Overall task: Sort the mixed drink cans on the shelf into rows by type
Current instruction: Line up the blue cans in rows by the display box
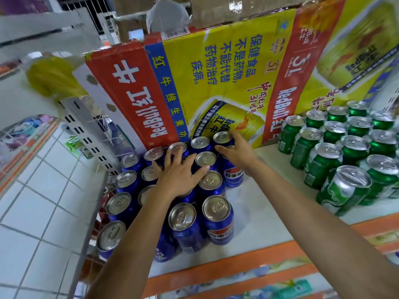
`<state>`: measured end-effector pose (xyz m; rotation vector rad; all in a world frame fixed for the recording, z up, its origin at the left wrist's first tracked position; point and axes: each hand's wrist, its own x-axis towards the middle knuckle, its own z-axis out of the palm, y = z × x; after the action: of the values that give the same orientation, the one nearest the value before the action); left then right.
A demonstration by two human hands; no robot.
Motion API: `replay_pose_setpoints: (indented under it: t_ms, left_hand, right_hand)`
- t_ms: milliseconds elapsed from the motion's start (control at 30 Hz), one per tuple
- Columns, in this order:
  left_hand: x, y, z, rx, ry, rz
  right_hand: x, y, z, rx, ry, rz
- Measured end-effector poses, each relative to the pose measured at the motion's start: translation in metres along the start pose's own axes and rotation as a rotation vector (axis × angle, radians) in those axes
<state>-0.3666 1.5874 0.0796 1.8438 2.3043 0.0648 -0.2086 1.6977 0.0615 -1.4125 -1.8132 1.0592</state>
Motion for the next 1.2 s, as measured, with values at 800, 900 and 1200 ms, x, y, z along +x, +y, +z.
replay_pose_setpoints:
  t_ms: [800,900,1200]
  left_hand:
    - [-0.173,-0.086,0.056,-0.977,0.849,-0.277]
    - [-0.189,-0.077,0.080,-1.208,0.815,-0.330]
    - [-0.190,-0.088,0.098,-0.987,0.641,-0.355]
  right_hand:
    - [-0.155,-0.126,0.104,-0.549,-0.734,-0.999]
    - [-0.156,-0.124,0.122,-0.763,-0.711,-1.066]
    - [-0.154,-0.132,0.134,-0.827,-0.648,-1.018]
